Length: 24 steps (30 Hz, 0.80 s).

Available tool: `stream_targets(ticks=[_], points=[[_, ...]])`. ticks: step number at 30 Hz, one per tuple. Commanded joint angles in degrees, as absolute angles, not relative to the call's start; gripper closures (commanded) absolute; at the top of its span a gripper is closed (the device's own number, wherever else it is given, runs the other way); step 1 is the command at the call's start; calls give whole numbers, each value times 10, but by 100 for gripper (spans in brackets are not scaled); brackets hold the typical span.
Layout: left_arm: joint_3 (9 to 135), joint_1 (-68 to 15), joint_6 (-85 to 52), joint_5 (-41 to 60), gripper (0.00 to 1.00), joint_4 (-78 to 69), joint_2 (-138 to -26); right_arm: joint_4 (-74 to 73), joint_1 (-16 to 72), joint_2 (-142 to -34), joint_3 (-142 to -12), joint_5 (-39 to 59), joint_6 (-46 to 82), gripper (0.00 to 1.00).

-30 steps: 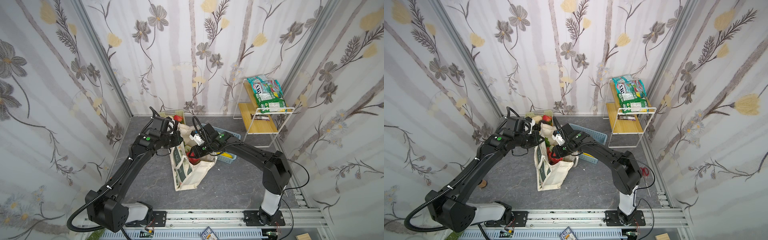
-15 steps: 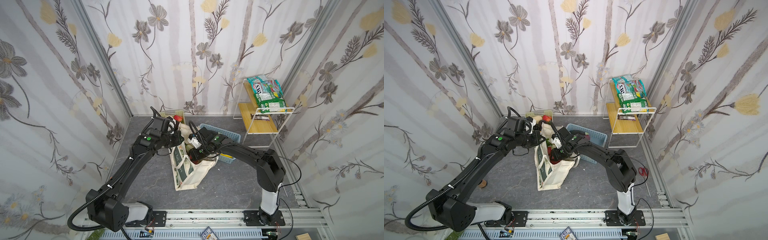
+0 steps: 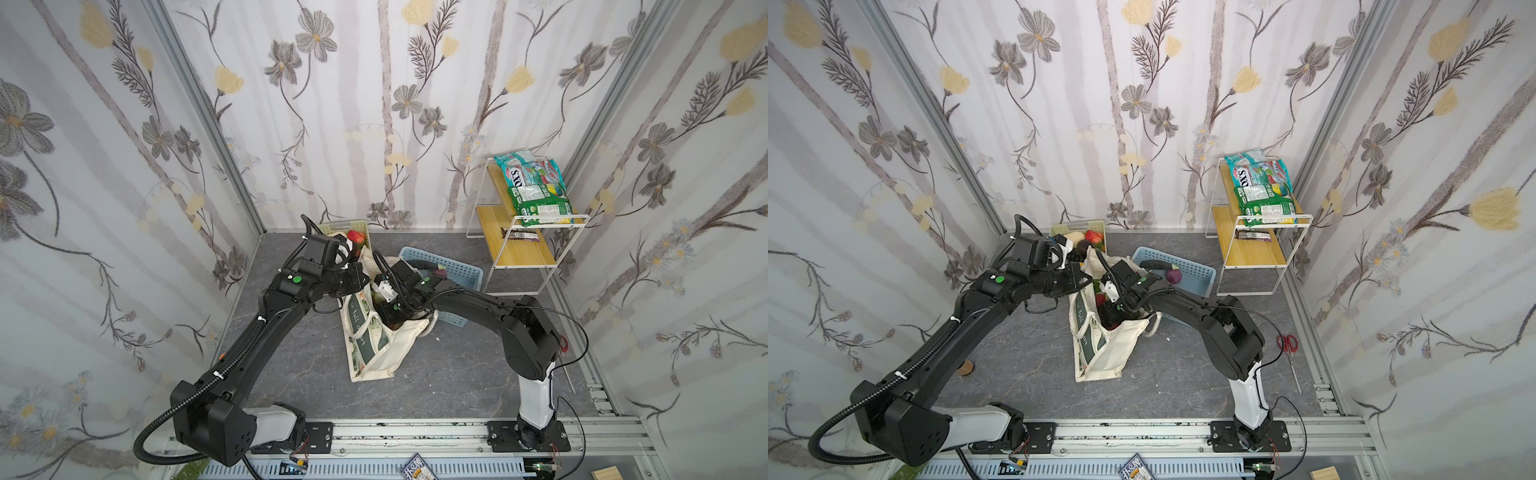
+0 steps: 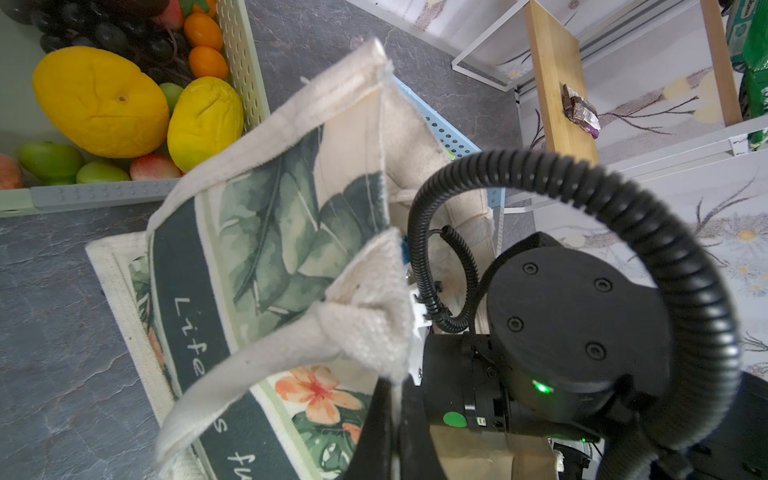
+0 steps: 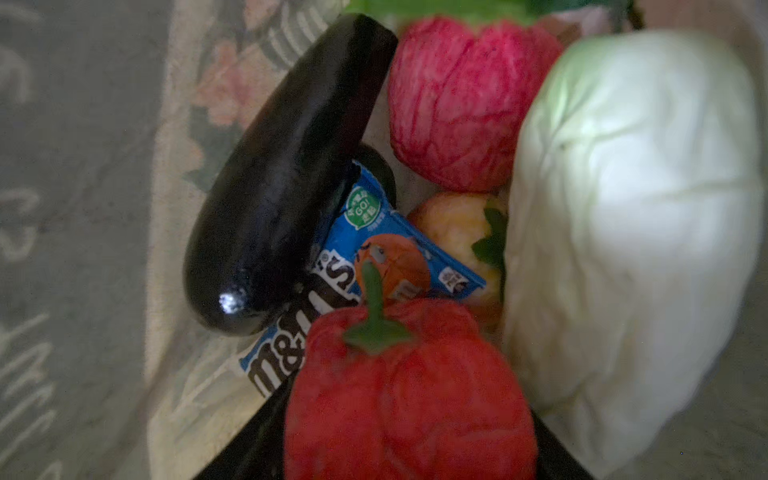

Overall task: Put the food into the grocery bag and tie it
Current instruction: 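Lower the red pepper into the tote while the left gripper holds the handle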

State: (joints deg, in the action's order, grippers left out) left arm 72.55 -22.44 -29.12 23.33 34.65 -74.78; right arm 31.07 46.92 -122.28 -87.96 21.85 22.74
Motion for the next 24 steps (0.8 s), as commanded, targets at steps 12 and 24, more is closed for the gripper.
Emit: stream_targets(ticks=[12, 24], points=[[715, -224, -290, 232, 100, 322, -731, 323, 466, -1171, -879, 186, 233, 26], [713, -224, -287, 235, 100, 323, -726, 345, 456, -1104, -895, 177, 235, 23]])
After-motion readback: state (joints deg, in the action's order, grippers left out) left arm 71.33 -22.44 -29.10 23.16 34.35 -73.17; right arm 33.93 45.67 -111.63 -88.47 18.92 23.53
